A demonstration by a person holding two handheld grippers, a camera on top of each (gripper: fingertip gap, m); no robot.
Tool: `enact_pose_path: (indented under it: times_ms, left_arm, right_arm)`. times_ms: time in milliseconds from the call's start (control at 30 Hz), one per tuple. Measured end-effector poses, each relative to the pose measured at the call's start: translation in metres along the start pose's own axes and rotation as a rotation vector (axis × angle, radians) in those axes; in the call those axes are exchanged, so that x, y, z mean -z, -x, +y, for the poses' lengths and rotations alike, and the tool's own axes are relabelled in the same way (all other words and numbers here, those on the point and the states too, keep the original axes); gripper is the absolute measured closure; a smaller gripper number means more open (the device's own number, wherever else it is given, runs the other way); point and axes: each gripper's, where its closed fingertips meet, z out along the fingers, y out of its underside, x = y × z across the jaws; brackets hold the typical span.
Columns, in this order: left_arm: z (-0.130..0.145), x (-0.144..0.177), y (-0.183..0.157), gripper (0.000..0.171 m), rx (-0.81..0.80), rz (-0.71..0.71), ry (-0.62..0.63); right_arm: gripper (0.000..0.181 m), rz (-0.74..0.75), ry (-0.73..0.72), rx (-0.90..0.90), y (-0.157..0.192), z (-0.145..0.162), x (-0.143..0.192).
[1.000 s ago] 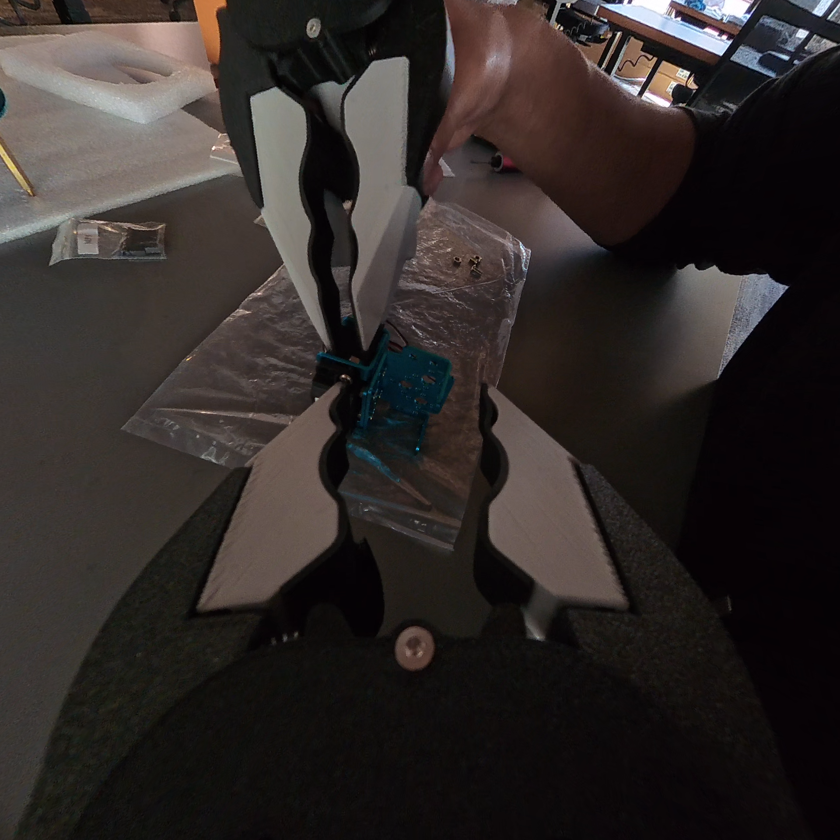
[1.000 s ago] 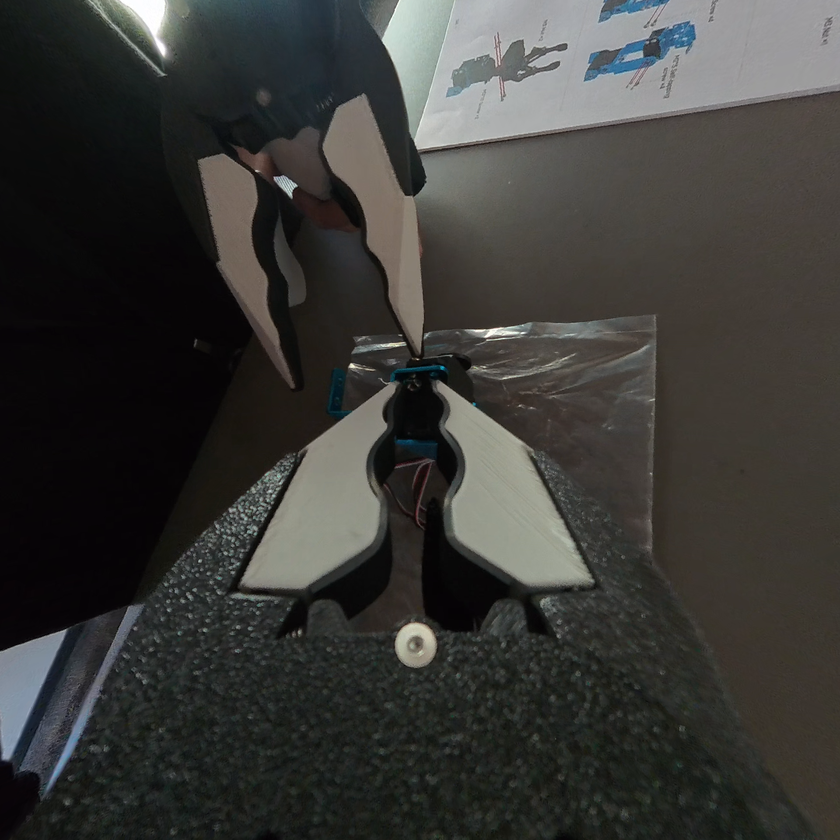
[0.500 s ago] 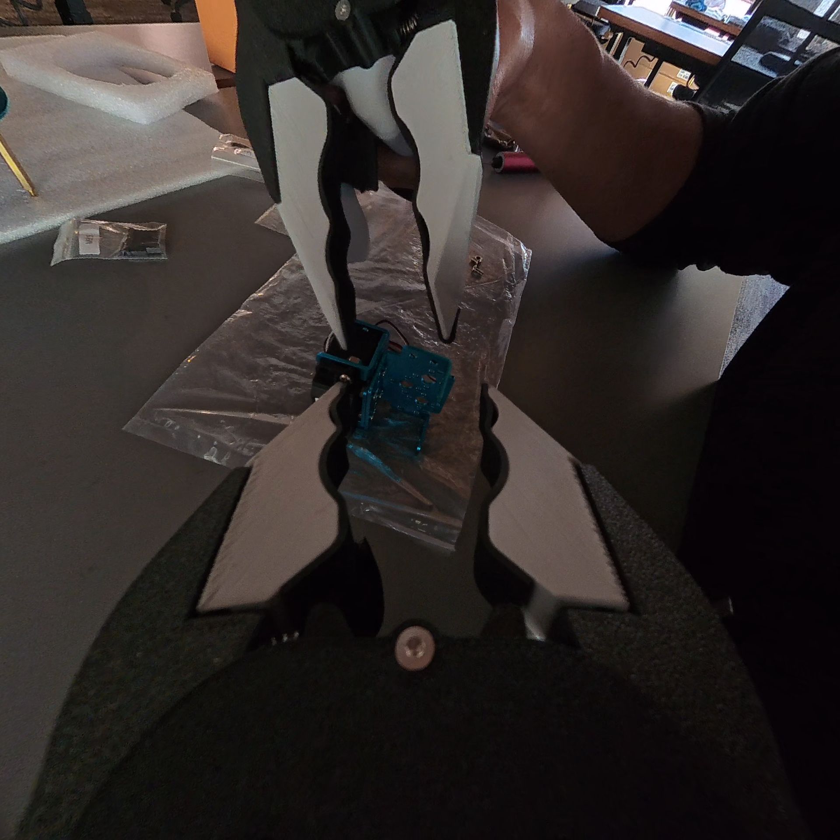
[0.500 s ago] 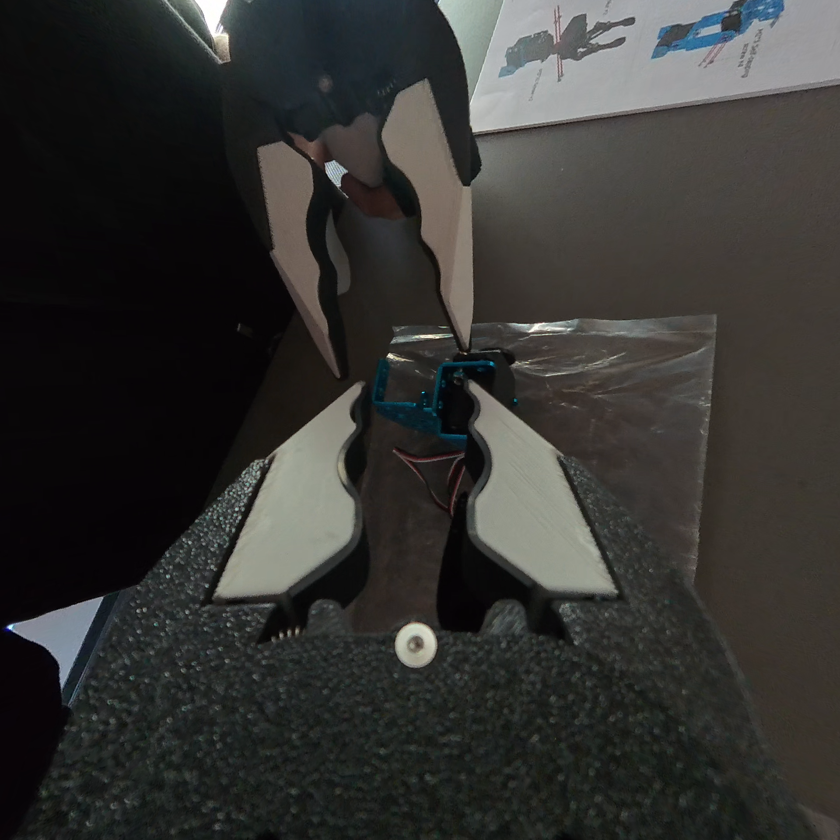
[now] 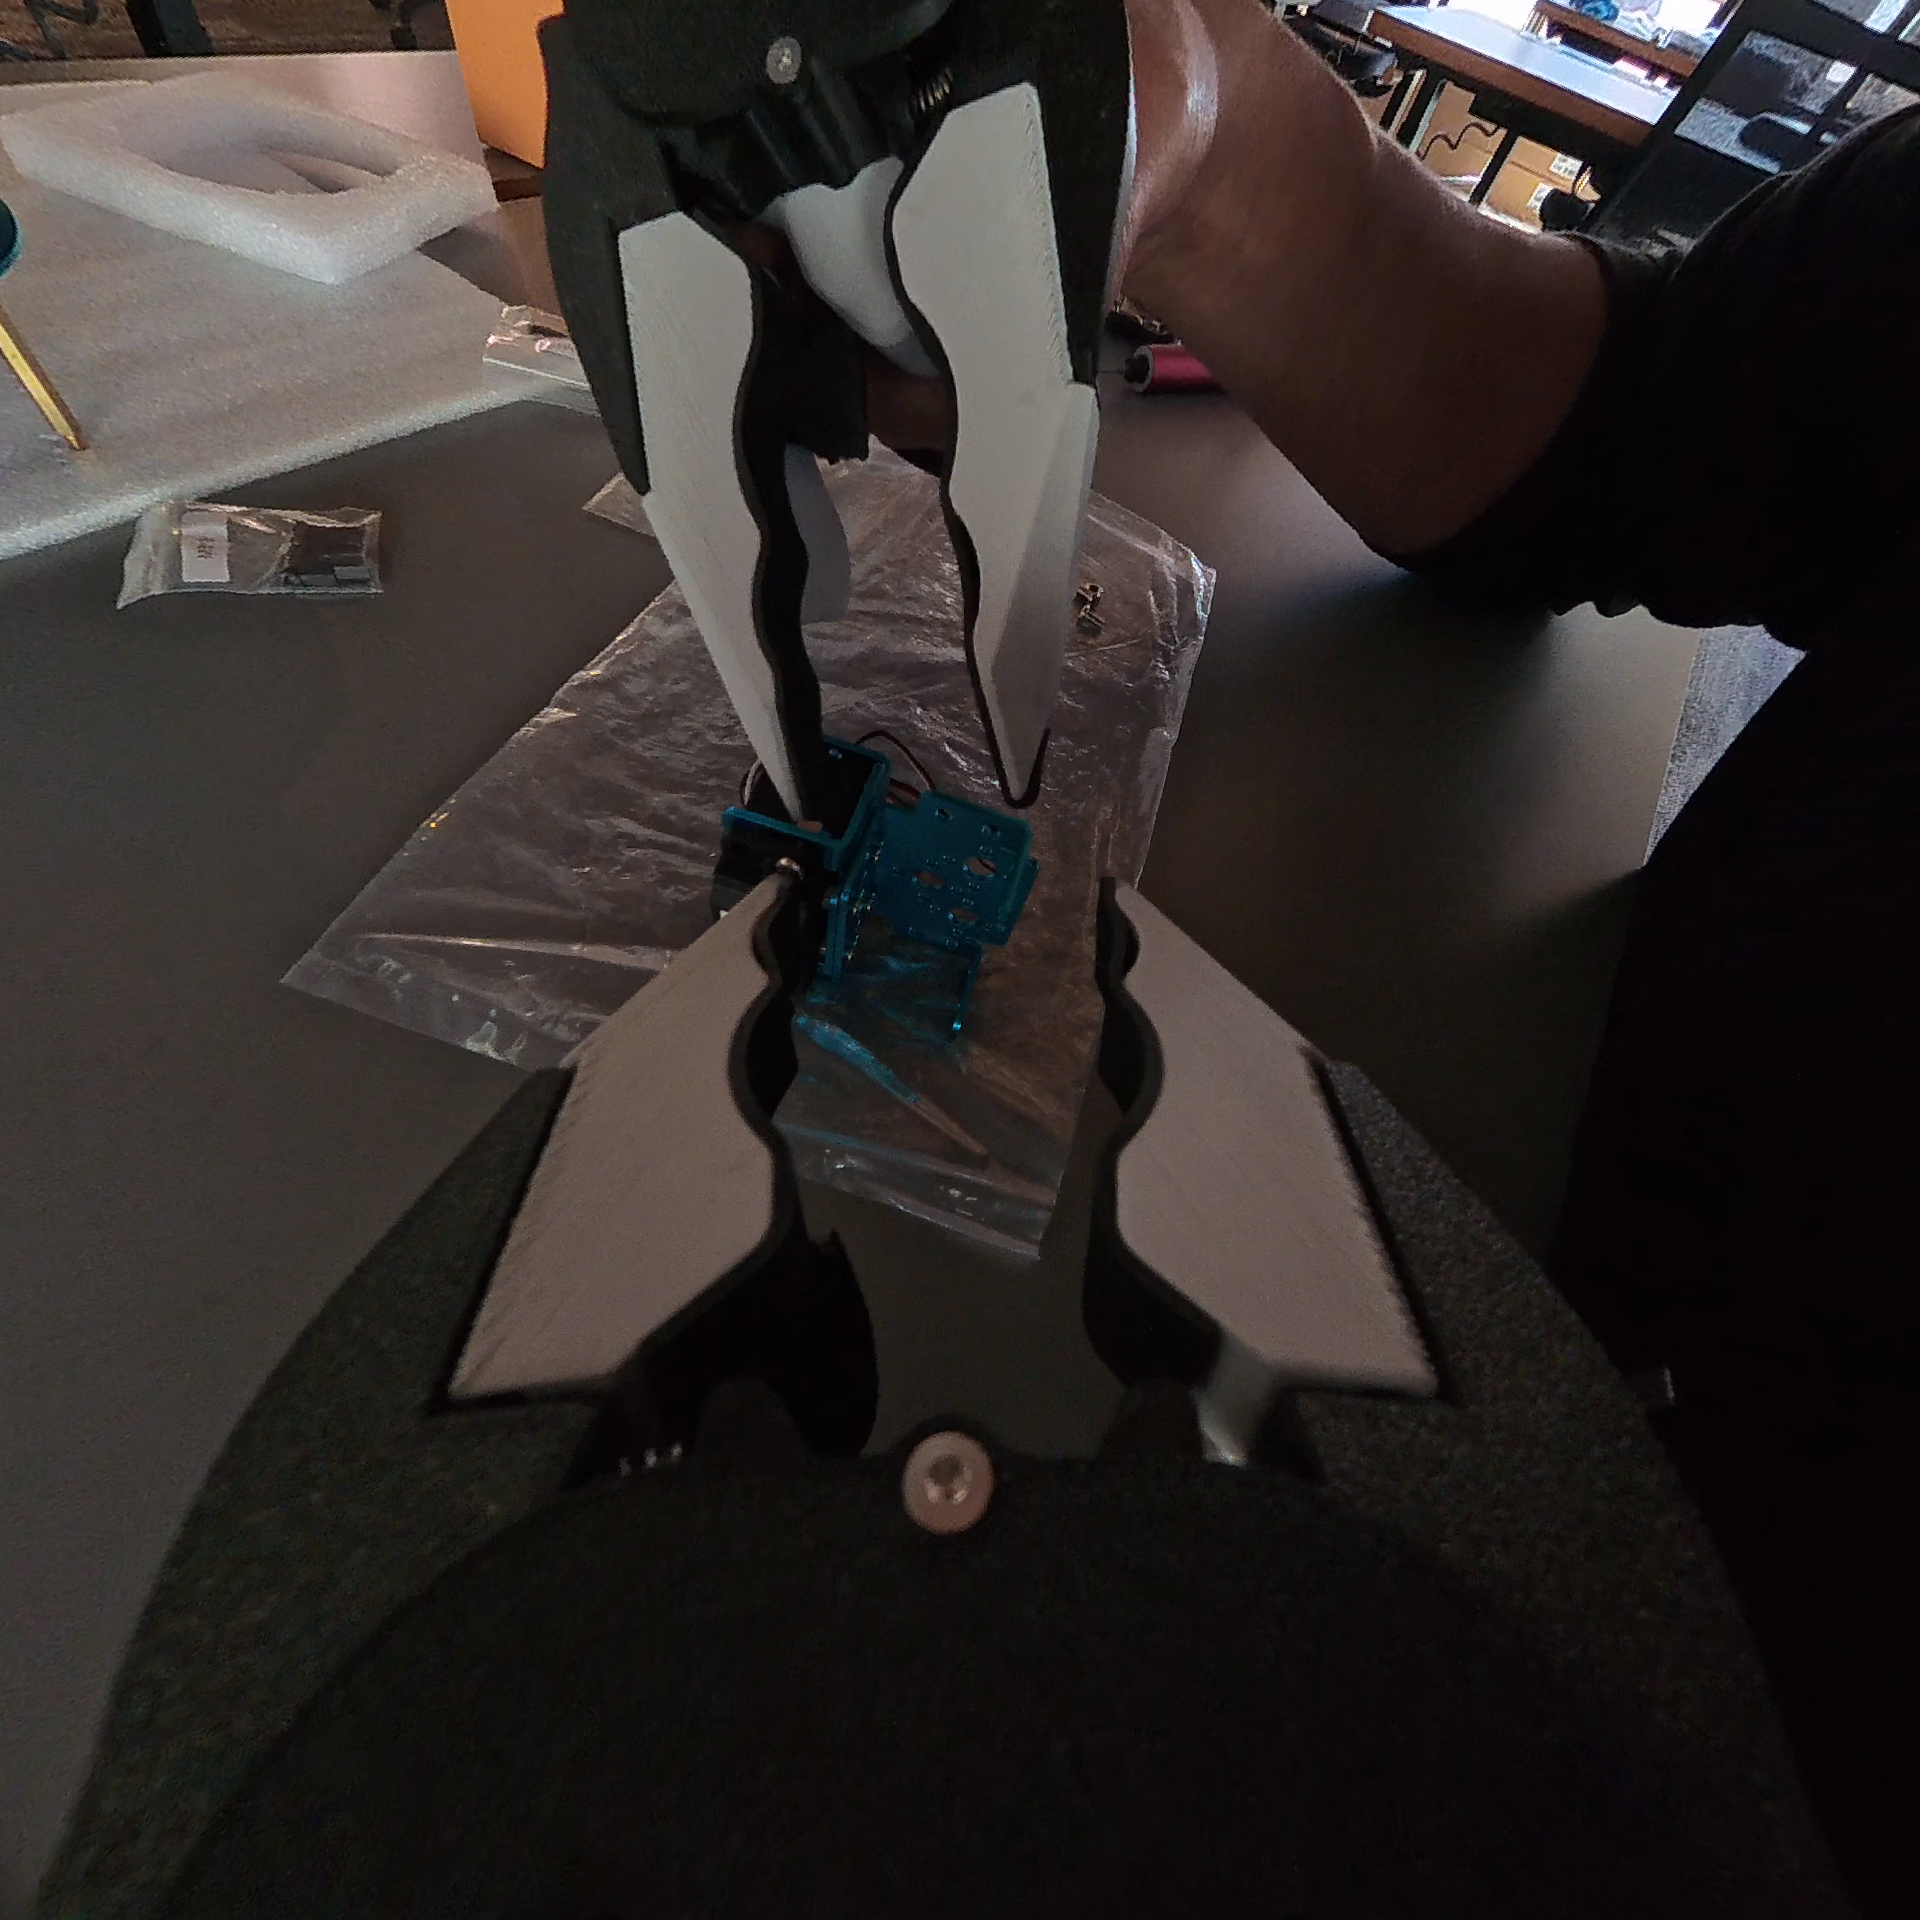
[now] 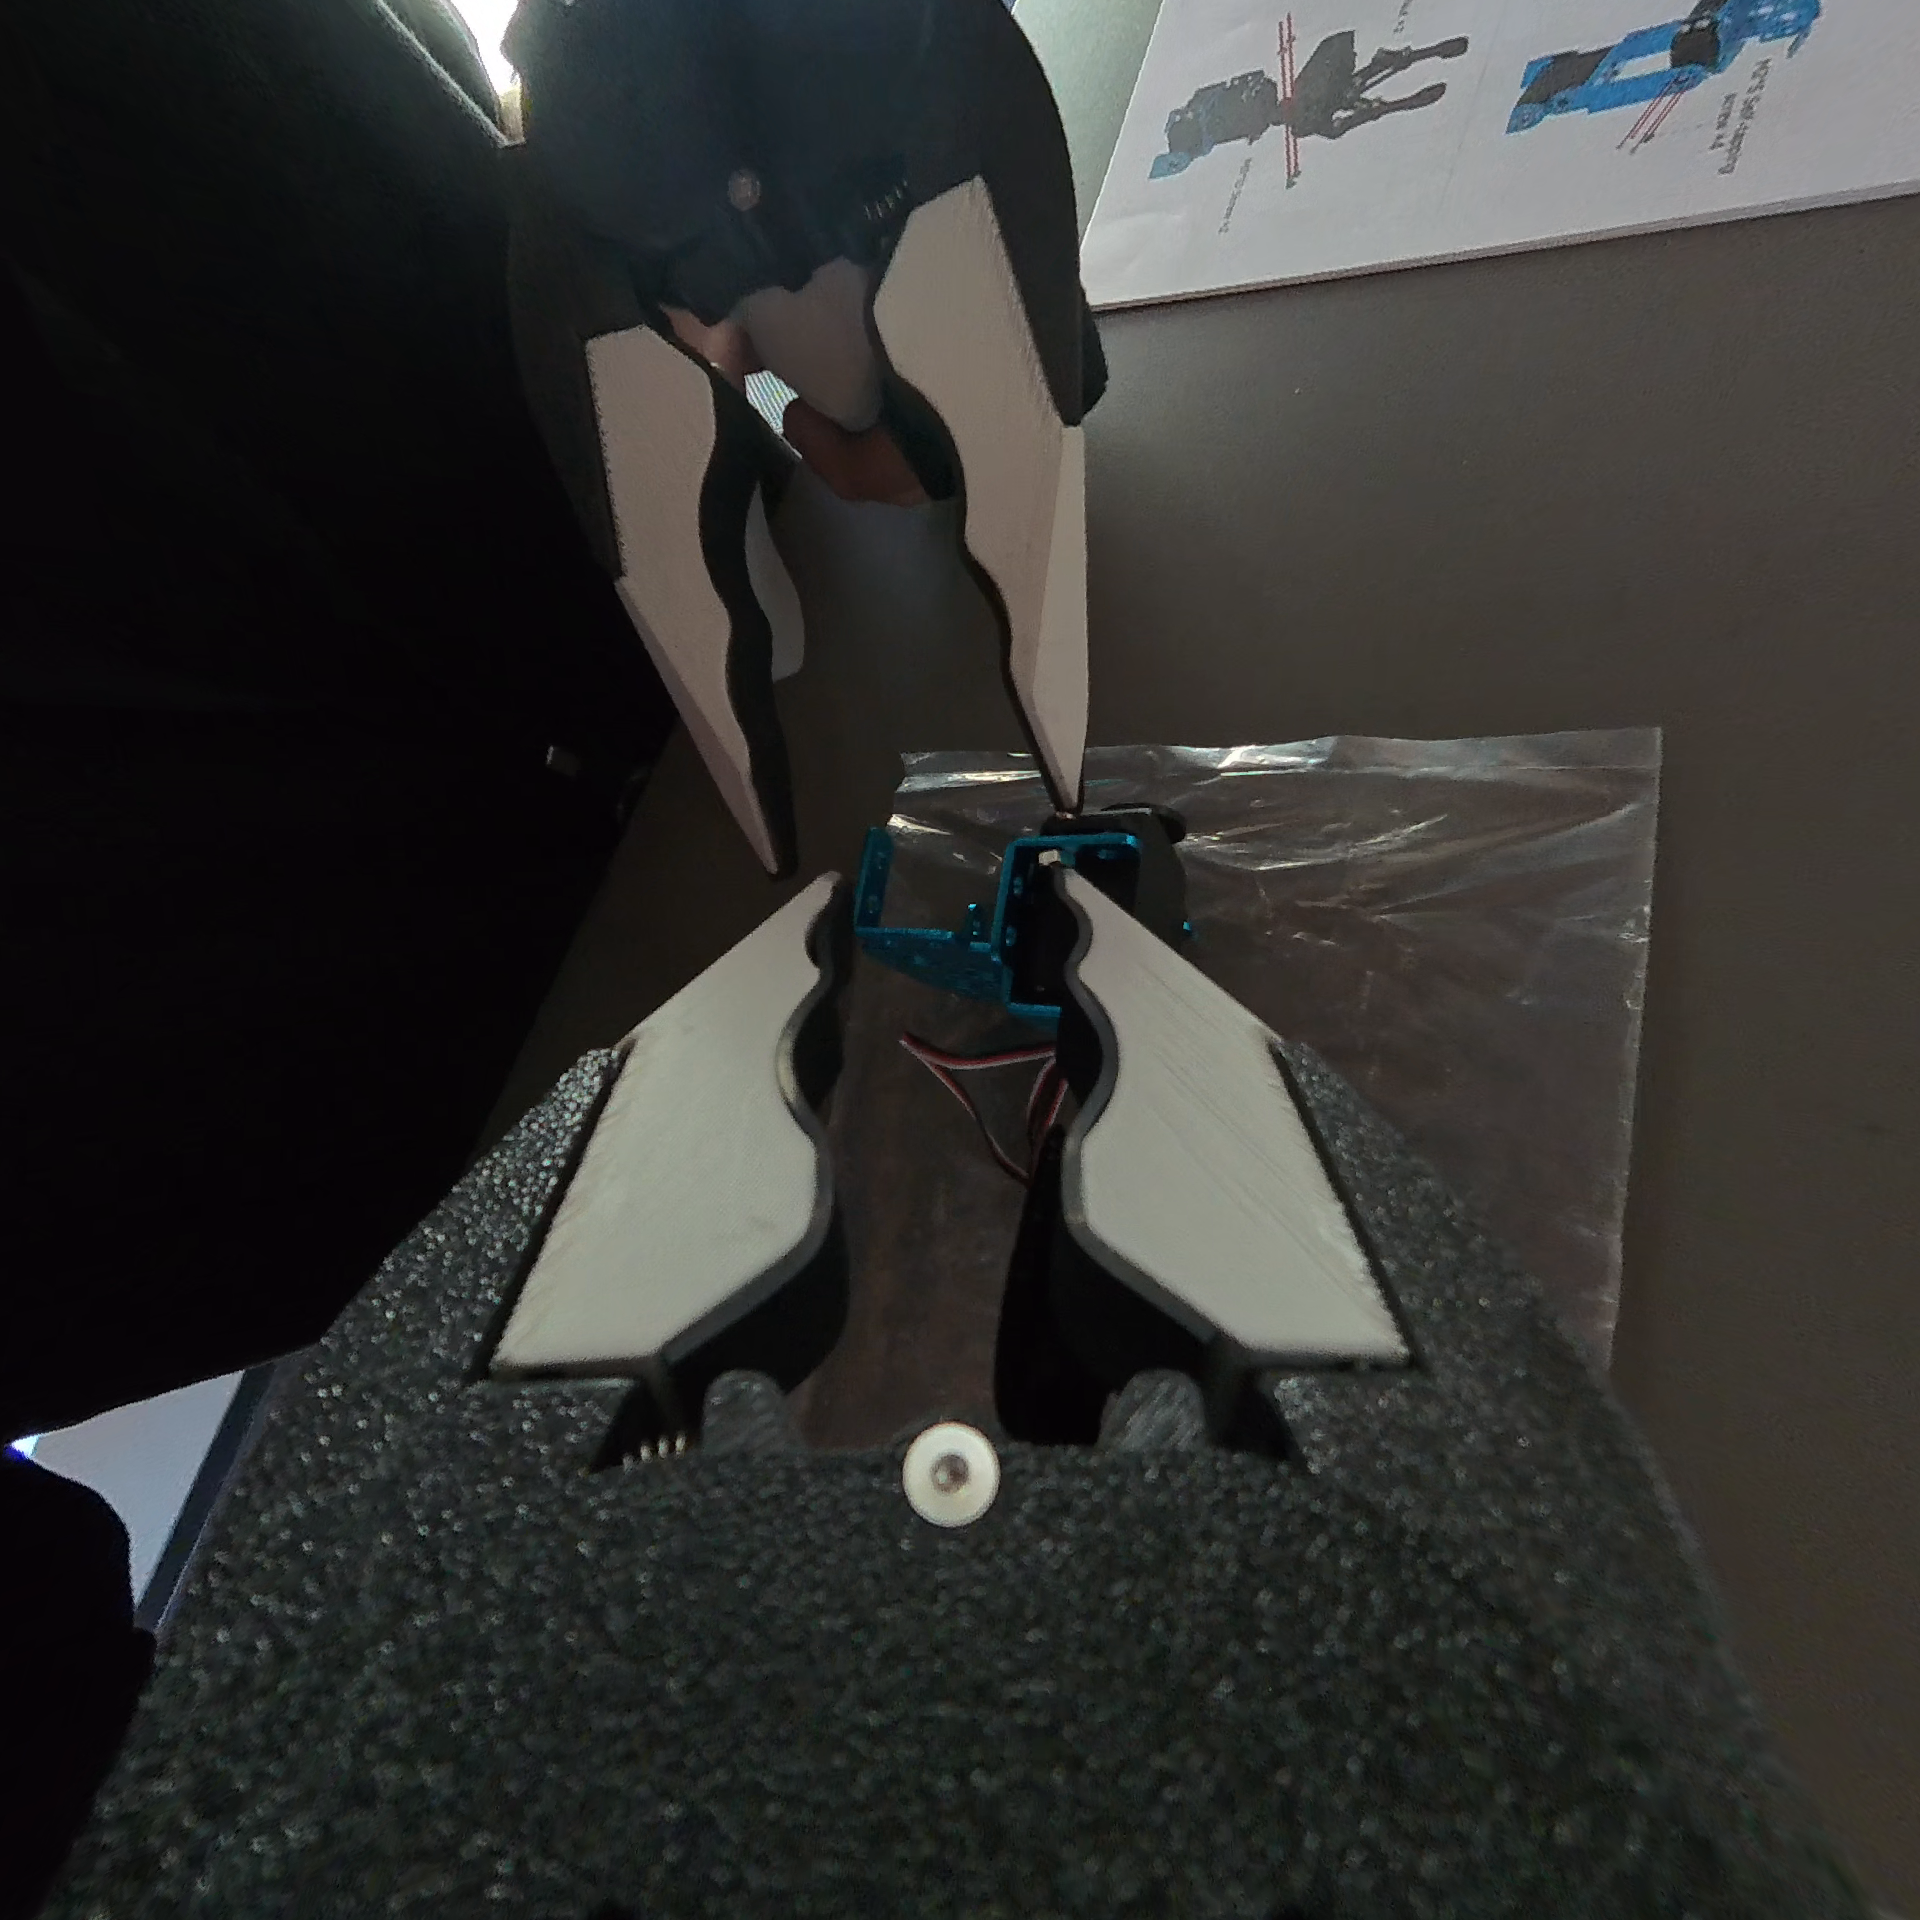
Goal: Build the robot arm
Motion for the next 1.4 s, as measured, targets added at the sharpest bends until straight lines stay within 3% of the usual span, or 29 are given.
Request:
enact_pose_path:
  times_ms: [1067, 1400]
  left_arm:
    - [0.001, 0.0, -0.001, 0.115, -0.005, -0.002, 0.002]
    - [0.001, 0.0, -0.001, 0.115, -0.009, -0.006, 0.003]
  right_arm:
    - [0.145, 0.016, 0.019, 0.016, 0.001, 0.001, 0.002]
    - [0.153, 0.139, -0.038, 0.027, -0.026, -0.007, 0.011]
